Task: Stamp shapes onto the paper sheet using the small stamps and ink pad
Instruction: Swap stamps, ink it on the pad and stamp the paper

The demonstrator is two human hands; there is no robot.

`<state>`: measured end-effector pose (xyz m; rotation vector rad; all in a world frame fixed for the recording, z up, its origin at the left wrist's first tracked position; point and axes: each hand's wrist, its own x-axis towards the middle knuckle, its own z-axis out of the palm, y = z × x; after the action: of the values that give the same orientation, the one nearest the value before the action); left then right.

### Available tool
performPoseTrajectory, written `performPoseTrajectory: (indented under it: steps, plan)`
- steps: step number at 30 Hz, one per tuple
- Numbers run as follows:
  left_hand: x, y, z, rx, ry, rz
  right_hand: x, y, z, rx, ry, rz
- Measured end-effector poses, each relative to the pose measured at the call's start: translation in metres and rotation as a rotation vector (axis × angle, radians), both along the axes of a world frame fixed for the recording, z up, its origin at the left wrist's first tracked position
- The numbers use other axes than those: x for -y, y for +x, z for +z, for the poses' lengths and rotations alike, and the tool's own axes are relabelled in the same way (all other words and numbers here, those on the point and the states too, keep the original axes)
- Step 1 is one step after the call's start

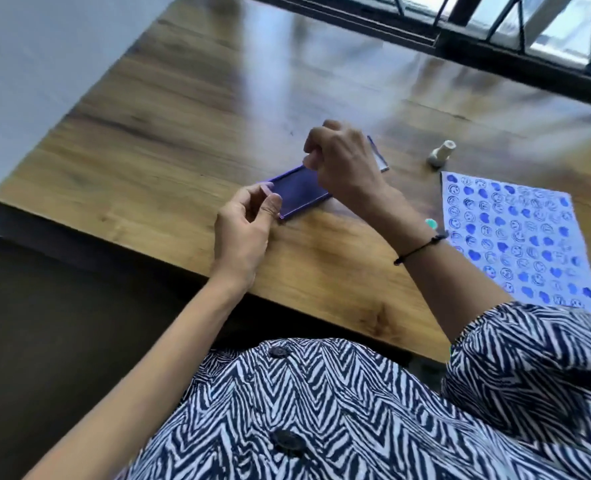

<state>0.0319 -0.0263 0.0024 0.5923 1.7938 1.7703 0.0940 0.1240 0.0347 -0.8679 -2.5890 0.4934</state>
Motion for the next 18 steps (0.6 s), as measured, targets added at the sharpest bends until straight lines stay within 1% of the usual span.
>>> performPoseTrajectory:
  steps: [3,5,8,11,14,18]
  plan:
    - [-0.002,0.005,-0.002,-0.049,-0.019,-0.030,0.004,0.009,-0.011,0.036,0.035,0.000]
    - [-0.004,0.007,-0.002,-0.095,-0.027,-0.041,-0.002,0.013,-0.009,0.067,0.019,0.003]
    - [-0.004,0.008,-0.005,-0.145,-0.036,-0.047,-0.004,0.014,0.000,0.140,0.003,0.063]
    - [-0.005,0.007,-0.005,-0.157,-0.033,-0.042,-0.006,0.012,0.003,0.188,-0.010,0.109]
    - [-0.007,0.007,-0.006,-0.178,-0.038,-0.056,-0.009,0.012,0.004,0.183,-0.017,0.133]
    - [-0.007,0.005,-0.008,-0.210,-0.034,-0.052,-0.006,0.009,0.002,0.222,0.012,0.131]
